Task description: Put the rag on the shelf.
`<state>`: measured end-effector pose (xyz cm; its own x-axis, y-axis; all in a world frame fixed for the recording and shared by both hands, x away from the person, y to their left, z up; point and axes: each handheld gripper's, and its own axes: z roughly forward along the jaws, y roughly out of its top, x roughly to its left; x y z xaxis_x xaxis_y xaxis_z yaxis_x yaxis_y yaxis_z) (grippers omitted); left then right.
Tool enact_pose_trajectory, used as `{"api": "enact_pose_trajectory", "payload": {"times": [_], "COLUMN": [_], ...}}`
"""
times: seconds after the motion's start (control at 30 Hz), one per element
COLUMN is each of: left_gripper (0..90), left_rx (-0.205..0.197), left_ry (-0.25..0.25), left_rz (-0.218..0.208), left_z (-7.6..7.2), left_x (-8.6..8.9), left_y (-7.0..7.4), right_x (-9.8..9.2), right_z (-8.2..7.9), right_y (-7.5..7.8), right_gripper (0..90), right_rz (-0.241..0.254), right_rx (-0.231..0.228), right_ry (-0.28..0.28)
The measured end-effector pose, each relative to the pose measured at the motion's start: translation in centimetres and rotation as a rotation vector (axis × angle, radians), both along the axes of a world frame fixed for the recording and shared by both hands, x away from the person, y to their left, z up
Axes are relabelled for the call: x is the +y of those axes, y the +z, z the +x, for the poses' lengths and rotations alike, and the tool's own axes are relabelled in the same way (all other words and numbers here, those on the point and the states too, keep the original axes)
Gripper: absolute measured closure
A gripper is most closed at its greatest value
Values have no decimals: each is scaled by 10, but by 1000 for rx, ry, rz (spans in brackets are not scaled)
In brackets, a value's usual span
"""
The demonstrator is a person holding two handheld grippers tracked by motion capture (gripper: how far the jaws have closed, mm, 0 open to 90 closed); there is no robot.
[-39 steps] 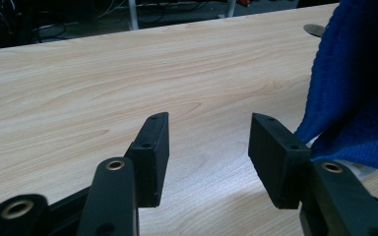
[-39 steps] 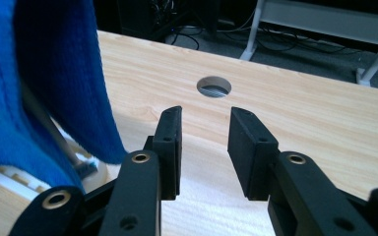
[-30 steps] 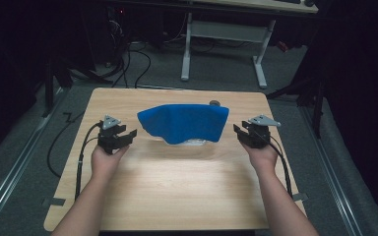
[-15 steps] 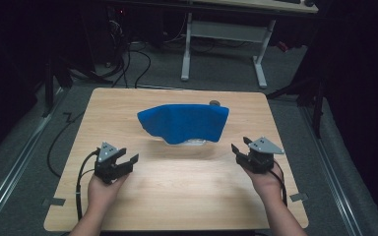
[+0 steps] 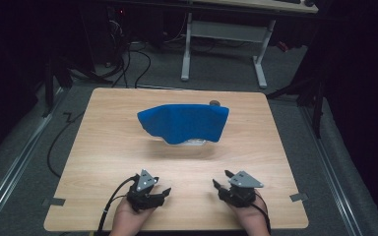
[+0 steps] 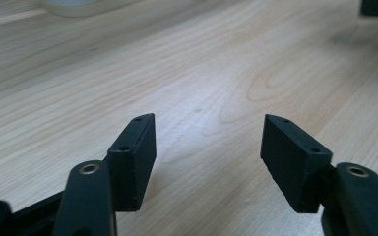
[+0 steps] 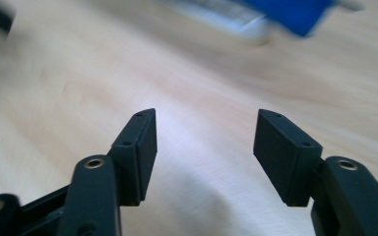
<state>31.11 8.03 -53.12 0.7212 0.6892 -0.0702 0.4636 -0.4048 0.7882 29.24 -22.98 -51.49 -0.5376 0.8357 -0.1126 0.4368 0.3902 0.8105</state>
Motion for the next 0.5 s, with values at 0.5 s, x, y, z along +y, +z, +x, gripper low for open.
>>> {"api": "enact_pose_trajectory", "payload": {"times": [0.5], "left_gripper": [390], "left_rx": [13], "left_ry": [38], "left_rz": [-81], "left_z": [9], "left_x": [13], "left_y": [5], "right_x": [-5], "right_z": [12], "right_y": [-3], "right_gripper": [427], "right_rz": [19], "right_rx": [13], "right_ry": [5]}}
